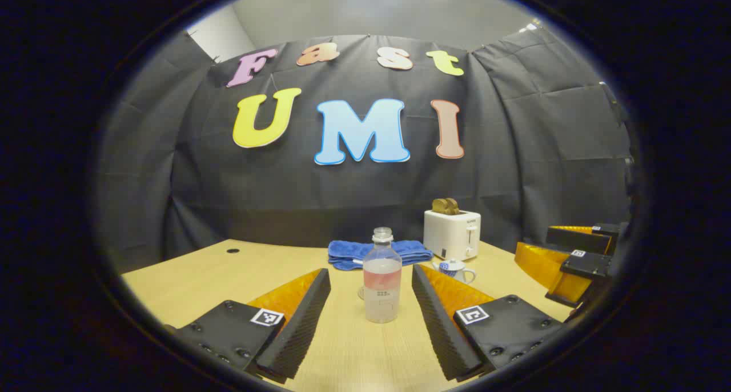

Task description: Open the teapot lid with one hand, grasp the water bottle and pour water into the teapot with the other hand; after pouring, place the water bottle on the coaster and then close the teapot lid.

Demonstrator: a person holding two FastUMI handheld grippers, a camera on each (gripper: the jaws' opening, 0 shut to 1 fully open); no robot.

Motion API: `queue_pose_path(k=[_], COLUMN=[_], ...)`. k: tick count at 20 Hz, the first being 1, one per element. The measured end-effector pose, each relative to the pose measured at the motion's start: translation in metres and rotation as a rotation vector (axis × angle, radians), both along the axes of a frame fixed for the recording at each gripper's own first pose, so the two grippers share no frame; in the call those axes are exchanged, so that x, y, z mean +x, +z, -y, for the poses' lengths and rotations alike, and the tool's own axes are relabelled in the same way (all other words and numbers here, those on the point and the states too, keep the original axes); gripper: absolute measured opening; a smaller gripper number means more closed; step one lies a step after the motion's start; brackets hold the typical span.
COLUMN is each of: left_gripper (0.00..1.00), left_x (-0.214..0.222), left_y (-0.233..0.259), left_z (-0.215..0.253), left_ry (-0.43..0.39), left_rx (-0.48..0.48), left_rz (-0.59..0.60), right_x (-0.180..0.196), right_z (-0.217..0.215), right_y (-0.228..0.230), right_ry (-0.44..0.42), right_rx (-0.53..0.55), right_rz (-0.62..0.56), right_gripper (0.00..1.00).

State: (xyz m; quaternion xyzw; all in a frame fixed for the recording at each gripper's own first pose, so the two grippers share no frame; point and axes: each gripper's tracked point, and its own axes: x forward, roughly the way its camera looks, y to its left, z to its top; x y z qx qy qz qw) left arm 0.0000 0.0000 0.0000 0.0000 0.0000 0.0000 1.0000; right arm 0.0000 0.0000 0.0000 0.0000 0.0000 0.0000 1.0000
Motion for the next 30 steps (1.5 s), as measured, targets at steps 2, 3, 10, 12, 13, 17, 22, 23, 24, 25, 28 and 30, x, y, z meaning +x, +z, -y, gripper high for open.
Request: queue_pose_path(k=[2,3,10,12,13,17,22,23,24,25,28,30], left_gripper=[0.99,0.99,0.99,0.99,0.99,0.99,0.99,0.99,0.99,0.99,0.99,0.99], left_x=[0.002,0.003,0.016,0.021,0.025,0.047,0.074,0.079,0.085,0.091,0.109,0.121], left_y=[0.004,0.001,-0.006,-0.005,-0.006,-0.014,-0.037,-0.043,-0.047,-0.053,-0.063,-0.071], left_z=[0.004,0.007,0.018,0.020,0.021,0.028,0.034,0.034,0.031,0.029,0.020,0.019], left_ry=[-0.006,-0.008,-0.044,-0.049,-0.054,-0.080,-0.109,-0.109,-0.105,-0.098,-0.080,-0.083], left_rx=[0.005,0.006,-0.024,-0.018,-0.009,0.005,-0.028,-0.034,-0.032,-0.027,-0.017,-0.001], left_rz=[0.000,-0.005,-0.022,-0.020,-0.022,-0.031,-0.063,-0.070,-0.079,-0.086,-0.101,-0.109], right_x=[0.006,0.009,0.024,0.032,0.036,0.067,0.115,0.126,0.137,0.147,0.173,0.189], right_z=[0.002,0.002,-0.001,-0.001,-0.002,-0.001,-0.006,-0.006,-0.005,-0.006,-0.014,-0.016], right_y=[0.005,0.006,0.012,0.017,0.021,0.027,0.026,0.022,0.015,0.008,-0.023,-0.043], right_ry=[0.004,0.005,0.044,0.054,0.066,0.074,0.108,0.109,0.108,0.112,0.127,0.126], right_rx=[-0.004,-0.005,0.021,0.043,0.052,0.036,0.073,0.080,0.087,0.096,0.110,0.100], right_rz=[0.009,0.006,0.043,0.064,0.075,0.074,0.071,0.063,0.050,0.037,-0.012,-0.046], right_gripper=[0.96,0.96,0.96,0.96,0.96,0.96,0.96,0.96,0.96,0.96,0.96,0.96])
